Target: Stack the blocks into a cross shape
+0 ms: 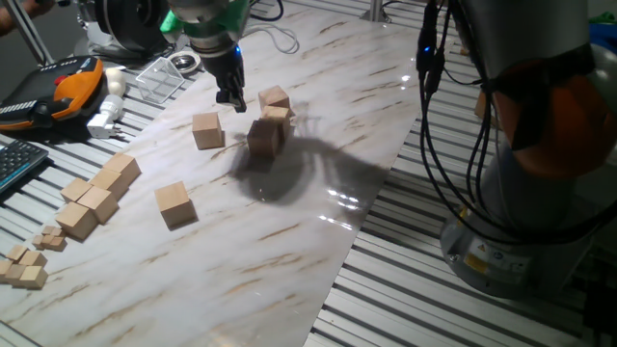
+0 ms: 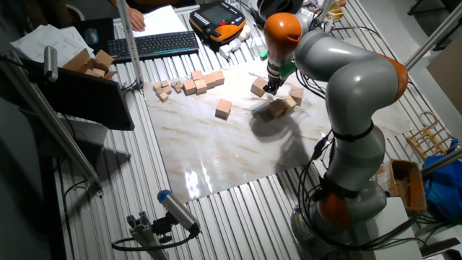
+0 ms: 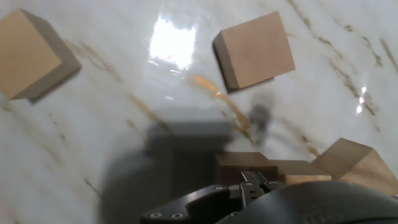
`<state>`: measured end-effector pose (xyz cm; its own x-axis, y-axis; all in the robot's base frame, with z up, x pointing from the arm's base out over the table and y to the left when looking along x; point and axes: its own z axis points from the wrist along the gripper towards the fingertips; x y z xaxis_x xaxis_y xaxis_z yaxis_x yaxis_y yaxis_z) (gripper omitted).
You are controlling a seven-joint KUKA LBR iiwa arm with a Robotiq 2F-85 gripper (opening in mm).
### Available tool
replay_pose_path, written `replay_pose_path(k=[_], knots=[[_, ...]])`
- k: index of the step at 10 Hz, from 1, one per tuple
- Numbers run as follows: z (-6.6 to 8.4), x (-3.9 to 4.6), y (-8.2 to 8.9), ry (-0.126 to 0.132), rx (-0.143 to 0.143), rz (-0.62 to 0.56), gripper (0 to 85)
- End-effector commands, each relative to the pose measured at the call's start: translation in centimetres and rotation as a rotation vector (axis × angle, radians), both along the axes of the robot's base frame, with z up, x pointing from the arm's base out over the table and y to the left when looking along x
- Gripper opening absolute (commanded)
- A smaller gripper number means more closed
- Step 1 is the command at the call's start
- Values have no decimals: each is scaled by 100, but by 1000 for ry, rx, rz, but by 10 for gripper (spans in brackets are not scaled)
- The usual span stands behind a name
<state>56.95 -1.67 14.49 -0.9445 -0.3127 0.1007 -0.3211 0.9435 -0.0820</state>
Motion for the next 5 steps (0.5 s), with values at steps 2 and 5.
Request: replay_pose_path(k=[2,5], knots=[[2,0,2,44,49,-20,0],[2,0,2,74,45,-133,0]])
